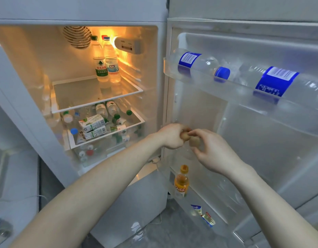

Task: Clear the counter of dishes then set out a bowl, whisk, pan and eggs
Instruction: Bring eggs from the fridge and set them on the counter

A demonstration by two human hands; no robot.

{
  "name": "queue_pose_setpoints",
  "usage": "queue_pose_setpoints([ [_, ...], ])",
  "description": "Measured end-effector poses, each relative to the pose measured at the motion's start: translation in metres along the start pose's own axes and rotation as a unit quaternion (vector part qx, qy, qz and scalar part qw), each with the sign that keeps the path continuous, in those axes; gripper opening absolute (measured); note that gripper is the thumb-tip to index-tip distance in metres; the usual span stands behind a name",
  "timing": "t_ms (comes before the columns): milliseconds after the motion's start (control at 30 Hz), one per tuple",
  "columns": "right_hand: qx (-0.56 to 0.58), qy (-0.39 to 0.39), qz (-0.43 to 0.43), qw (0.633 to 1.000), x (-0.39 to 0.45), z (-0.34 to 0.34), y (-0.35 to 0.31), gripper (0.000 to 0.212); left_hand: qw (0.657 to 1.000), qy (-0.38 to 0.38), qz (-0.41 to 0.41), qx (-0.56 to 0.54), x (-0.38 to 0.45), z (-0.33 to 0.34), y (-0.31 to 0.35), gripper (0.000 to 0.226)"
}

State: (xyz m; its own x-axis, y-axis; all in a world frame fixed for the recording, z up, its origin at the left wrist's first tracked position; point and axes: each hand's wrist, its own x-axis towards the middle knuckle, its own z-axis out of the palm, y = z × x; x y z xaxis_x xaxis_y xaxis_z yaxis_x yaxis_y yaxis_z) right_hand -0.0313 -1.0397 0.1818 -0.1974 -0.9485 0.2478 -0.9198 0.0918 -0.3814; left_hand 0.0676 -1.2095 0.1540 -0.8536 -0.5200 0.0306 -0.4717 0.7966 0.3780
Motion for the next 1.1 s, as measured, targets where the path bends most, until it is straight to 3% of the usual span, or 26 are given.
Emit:
queue_pose_setpoints([
  [100, -0.055, -0.095, 0.038, 0.993, 0.015, 0.003, -0.003, 0.049, 1.0, -0.023, -0.015, -0.002, 0.006, -0.003, -0.001, 0.041],
  [367, -0.093, -0.175, 0.093, 0.976, 0.04, 0.006, -0.005, 0.047, 0.999, -0.01, -0.033, -0.026, 0.014, -0.003, -0.012, 0.043],
  [533, -0.129, -0.185, 0.115, 0.967, 0.049, 0.01, -0.009, 0.053, 0.989, 0.095, -0.049, -0.102, 0.0, 0.002, -0.019, 0.043],
  [733, -0.183, -0.21, 0.124, 0.952, 0.067, 0.02, -0.011, 0.039, 0.943, 0.201, -0.076, -0.256, -0.044, -0.007, -0.016, 0.035],
  [900, -0.182, -0.18, 0.115, 0.96, 0.067, 0.026, -0.012, 0.029, 0.903, 0.226, -0.116, -0.347, -0.088, -0.013, -0.021, 0.033],
  [1100, -0.066, -0.049, 0.075, 0.994, 0.033, 0.009, -0.016, 0.02, 0.865, 0.249, -0.131, -0.416, -0.15, -0.017, -0.013, 0.034],
])
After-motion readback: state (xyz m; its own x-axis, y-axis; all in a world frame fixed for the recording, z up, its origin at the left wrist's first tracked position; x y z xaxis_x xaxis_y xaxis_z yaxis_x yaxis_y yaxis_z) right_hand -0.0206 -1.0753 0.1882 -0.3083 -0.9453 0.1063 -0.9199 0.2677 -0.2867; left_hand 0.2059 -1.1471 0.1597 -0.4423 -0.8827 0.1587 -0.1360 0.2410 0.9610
